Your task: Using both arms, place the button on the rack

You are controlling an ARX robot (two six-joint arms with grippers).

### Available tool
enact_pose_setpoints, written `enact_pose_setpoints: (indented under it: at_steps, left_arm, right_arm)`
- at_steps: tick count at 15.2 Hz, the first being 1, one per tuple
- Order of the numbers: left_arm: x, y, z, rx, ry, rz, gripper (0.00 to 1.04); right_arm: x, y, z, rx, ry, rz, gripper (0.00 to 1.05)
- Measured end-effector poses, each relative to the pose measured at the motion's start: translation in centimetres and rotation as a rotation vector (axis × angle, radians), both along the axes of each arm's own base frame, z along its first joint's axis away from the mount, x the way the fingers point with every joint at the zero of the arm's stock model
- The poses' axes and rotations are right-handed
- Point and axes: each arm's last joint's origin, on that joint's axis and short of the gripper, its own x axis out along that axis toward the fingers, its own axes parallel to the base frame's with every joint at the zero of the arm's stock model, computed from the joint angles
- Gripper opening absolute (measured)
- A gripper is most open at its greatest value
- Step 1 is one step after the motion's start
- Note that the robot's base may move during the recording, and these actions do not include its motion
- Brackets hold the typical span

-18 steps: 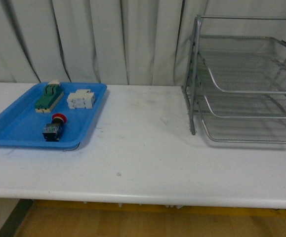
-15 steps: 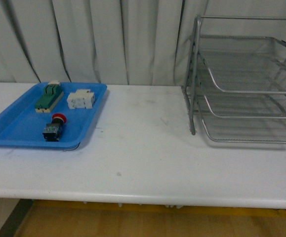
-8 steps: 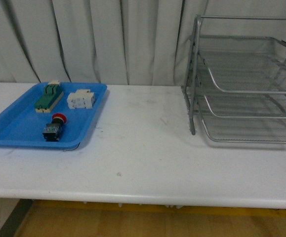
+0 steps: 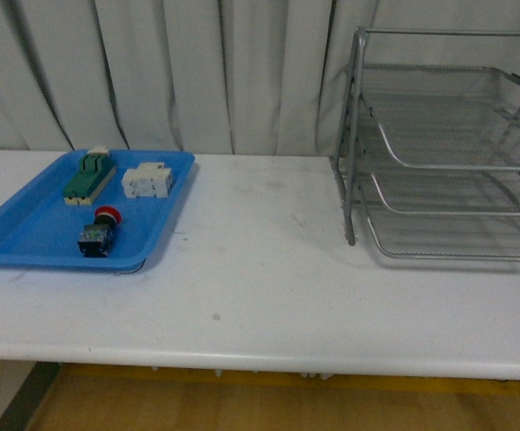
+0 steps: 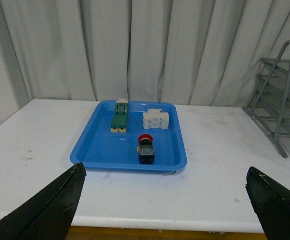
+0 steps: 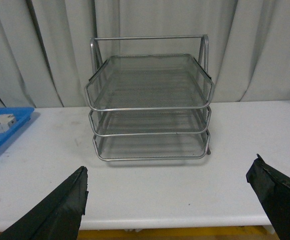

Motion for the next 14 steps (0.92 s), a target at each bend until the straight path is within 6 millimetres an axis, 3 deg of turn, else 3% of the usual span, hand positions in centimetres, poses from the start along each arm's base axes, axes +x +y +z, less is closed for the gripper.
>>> enact_pose_setpoints:
  at_steps: [6, 8, 9, 10, 11, 12, 14]
  left_arm:
    - [0.0, 0.0, 0.0, 0.0, 0.0, 0.0, 0.98]
    - [0.0, 0.0, 0.0, 0.0, 0.0, 0.002, 0.98]
    - [0.0, 0.0, 0.0, 0.0, 0.0, 0.0, 0.98]
    - [0.0, 0.0, 0.0, 0.0, 0.0, 0.0, 0.98]
    - [0.0, 0.0, 0.0, 0.0, 0.0, 0.0, 0.98]
    - [0.0, 0.0, 0.0, 0.0, 0.0, 0.0, 0.98]
    - [0.0, 0.0, 0.0, 0.0, 0.0, 0.0, 0.98]
  right_arm:
    - [0.1, 0.0, 0.2, 0.013, -0.016, 0.03, 0.98]
    - [1.6, -1.2, 1.5, 0.128, -0.072, 0.26, 0.98]
    - [2.9, -1.4, 2.0, 0.167, -0.063, 0.364, 0.98]
    - [4.8, -1.9, 3.9, 0.184, -0.111, 0.365, 0.98]
    - [7.5, -3.0, 6.3, 0.2, -0.193, 0.312, 0.98]
    - [10.4, -4.1, 7.4, 0.24, -0.224, 0.256, 0.98]
    - [16.8, -6.7, 6.8, 0.378, -0.134, 0.049, 0.98]
